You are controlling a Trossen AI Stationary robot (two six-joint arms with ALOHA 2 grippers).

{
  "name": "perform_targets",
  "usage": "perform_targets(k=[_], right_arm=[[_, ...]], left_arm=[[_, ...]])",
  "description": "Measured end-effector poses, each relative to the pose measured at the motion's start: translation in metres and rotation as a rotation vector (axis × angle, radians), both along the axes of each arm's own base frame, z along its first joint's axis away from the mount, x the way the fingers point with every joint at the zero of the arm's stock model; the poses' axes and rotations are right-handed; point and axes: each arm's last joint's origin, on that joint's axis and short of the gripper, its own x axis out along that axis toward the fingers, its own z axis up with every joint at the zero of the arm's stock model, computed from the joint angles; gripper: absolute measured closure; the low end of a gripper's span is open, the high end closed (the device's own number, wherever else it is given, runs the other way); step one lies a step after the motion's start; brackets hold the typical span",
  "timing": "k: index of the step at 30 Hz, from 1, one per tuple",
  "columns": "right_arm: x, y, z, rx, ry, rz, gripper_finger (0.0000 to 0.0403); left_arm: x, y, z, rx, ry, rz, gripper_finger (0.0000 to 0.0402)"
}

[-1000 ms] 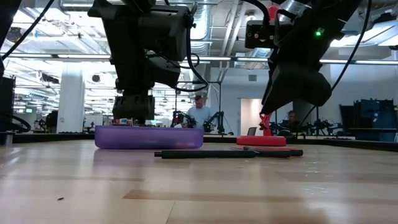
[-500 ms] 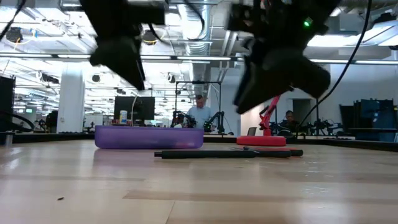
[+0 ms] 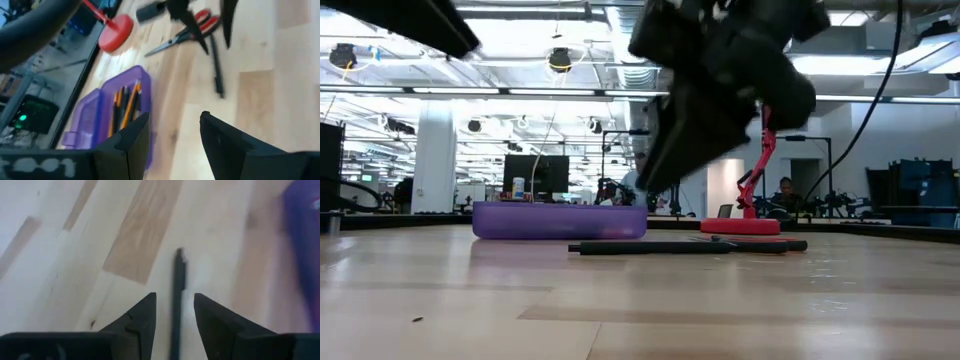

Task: Pick & place school supplies into a supply box
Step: Put the black pen into the purple supply box

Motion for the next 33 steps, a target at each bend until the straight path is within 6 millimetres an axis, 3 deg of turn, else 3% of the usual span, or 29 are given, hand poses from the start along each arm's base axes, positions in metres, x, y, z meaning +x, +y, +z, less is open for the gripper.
perform_targets(k=[6, 12, 21, 28, 33], right_arm=[[0.005, -0.004, -0.03, -0.003, 0.076, -0.007, 0.0276], [0.008, -0.015, -0.036, -0.001, 0.099, -0.066, 0.0276], [0.007, -0.025, -0.033, 0.001, 0.125, -0.097, 0.0276], [0.006, -0.036, -0.037, 0.154, 0.211, -0.129, 0.0276], [0.006, -0.034, -0.036, 0.156, 0.2, -0.118, 0.0283]], left_arm=[[-0.03, -0.021, -0.008, -0.054, -0.078, -0.045, 0.0239], [-0.048, -0.034, -0.006, -0.072, -0.18, -0.089, 0.0239], [-0.051, -0.036, -0.006, -0.086, -0.207, -0.087, 0.0239], [-0.051, -0.036, -0.006, -0.08, -0.208, -0.088, 0.0239], [-0.051, -0.036, -0.006, -0.088, -0.213, -0.083, 0.0239]])
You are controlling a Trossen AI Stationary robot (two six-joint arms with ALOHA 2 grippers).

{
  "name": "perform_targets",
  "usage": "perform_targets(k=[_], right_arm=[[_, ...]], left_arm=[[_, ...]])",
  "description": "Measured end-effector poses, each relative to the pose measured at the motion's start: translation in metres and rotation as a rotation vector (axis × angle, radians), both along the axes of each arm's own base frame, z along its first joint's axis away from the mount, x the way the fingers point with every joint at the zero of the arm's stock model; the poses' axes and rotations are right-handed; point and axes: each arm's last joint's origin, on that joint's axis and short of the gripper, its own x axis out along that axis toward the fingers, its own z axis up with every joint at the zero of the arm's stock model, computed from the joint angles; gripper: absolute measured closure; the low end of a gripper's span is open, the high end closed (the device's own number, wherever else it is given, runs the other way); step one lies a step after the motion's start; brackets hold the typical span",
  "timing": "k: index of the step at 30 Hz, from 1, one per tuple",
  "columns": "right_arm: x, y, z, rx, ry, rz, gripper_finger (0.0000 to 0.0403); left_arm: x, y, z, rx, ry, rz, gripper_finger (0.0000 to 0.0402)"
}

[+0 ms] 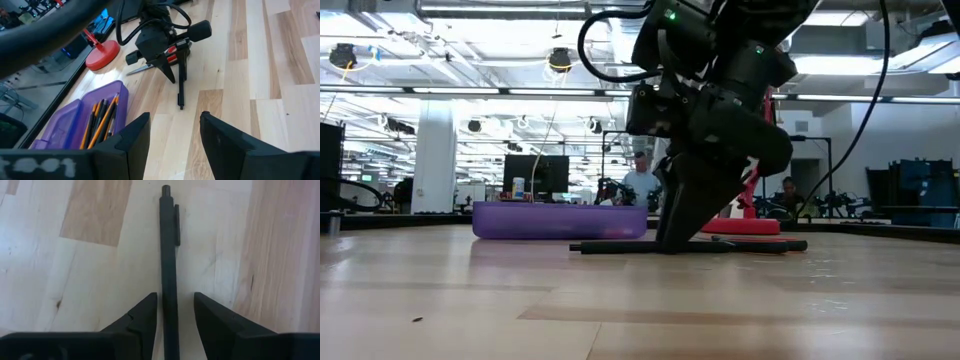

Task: Pick & place school supplies into a supply box
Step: Put the black pen into the purple supply box

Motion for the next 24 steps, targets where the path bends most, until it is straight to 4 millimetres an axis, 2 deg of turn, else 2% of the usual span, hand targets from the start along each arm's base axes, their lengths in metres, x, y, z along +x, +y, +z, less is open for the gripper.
perform_targets(k=[4, 11, 16, 21, 24], right_arm=[[-0.001, 0.009, 0.0, -0.036, -0.023, 0.036, 0.0311], [-0.004, 0.021, 0.0, -0.11, -0.03, 0.046, 0.0391], [-0.009, 0.033, -0.001, -0.15, -0.023, 0.056, 0.0385], [-0.014, 0.048, -0.001, -0.183, -0.024, 0.088, 0.0396], [-0.018, 0.058, -0.002, -0.254, -0.04, 0.087, 0.0396]], left_arm=[[0.0, 0.0, 0.0, -0.009, -0.005, 0.005, 0.0239], [0.0, 0.0, 0.0, -0.011, -0.007, 0.006, 0.0239], [0.0, 0.0, 0.0, -0.015, -0.009, 0.008, 0.0239], [0.0, 0.0, 0.0, -0.017, -0.01, 0.01, 0.0239], [0.0, 0.0, 0.0, -0.016, -0.009, 0.01, 0.0239]])
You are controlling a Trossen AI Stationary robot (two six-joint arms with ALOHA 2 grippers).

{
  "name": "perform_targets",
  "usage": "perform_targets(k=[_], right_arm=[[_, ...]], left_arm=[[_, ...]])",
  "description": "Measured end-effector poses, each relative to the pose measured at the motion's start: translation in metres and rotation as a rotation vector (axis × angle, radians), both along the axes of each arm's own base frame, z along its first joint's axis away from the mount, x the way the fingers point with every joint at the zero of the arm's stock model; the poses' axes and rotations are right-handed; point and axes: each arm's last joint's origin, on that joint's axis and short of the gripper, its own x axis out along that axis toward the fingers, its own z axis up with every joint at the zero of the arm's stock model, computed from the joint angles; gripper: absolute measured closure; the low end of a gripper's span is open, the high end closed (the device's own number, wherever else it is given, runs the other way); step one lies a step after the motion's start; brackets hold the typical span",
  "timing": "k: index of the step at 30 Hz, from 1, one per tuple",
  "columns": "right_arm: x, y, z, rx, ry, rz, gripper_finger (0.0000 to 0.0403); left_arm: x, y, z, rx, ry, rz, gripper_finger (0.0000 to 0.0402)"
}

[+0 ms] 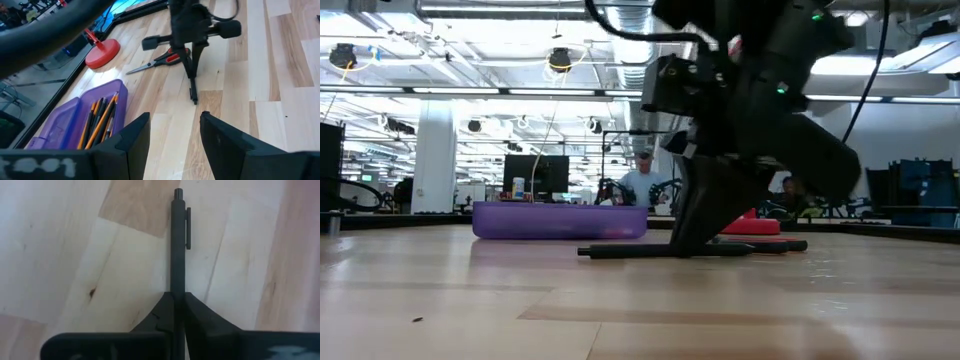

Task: Pick & place school supplies into a supply box
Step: Put the black pen into the purple supply box

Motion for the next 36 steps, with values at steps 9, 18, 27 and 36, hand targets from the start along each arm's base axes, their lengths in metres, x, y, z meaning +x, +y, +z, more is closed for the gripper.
perform_targets(k=[9, 18, 27, 36], right_arm=[[-0.011, 0.027, 0.003, -0.411, -0.191, -0.095, 0.0401], [-0.009, 0.026, 0.014, -0.713, -0.373, -0.248, 0.0402], [0.023, -0.007, 0.027, -0.74, -0.426, -0.215, 0.0402], [0.051, -0.061, 0.037, -0.631, -0.495, -0.168, 0.0401]], left_arm=[[0.0, 0.0, 0.0, 0.0, -0.001, 0.0, 0.0239], [0.0, 0.0, 0.0, -0.008, -0.005, 0.004, 0.0239], [0.0, 0.0, 0.0, -0.02, -0.006, 0.008, 0.0239], [0.0, 0.0, 0.0, -0.021, -0.005, 0.008, 0.0239]])
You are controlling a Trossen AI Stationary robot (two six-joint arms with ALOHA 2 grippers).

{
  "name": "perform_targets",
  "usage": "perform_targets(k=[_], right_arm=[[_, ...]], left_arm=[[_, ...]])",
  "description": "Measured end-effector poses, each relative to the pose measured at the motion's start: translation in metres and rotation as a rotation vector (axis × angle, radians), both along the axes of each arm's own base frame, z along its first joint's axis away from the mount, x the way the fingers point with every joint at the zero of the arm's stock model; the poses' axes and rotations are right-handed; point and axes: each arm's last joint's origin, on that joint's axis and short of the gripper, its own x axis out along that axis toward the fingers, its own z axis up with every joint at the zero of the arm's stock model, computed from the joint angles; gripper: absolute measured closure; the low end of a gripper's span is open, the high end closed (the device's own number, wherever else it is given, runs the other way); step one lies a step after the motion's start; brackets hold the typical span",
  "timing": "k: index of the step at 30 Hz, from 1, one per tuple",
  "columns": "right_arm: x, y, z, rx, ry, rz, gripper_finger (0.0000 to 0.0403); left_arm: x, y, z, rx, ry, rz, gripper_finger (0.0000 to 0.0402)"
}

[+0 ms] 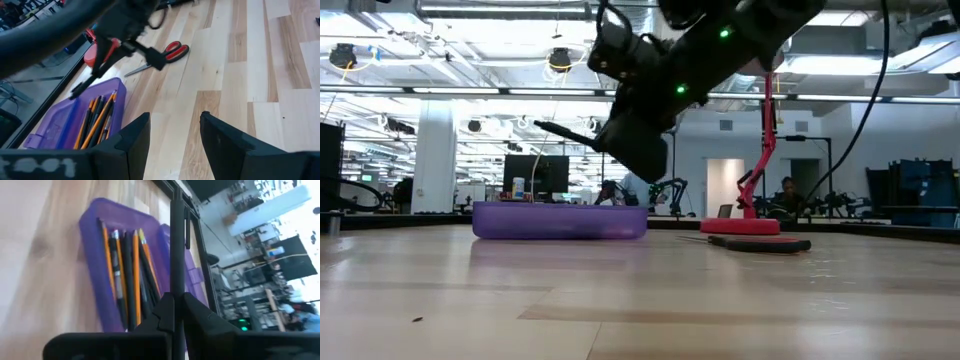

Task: Pick & place school supplies into a supply box
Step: Put the black pen into the purple supply box

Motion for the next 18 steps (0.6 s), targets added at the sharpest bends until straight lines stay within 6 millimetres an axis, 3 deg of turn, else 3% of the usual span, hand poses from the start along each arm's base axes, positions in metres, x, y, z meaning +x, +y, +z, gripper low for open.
perform_targets(k=[7, 18], right_arm=[[0.009, -0.032, 0.002, 0.108, -0.031, 0.062, 0.04], [0.014, -0.053, 0.003, 0.191, -0.051, 0.137, 0.0367]], left_arm=[[0.0, 0.0, 0.0, -0.001, 0.001, 0.0, 0.0239], [0.0, 0.0, 0.0, -0.003, -0.001, 0.002, 0.0239]])
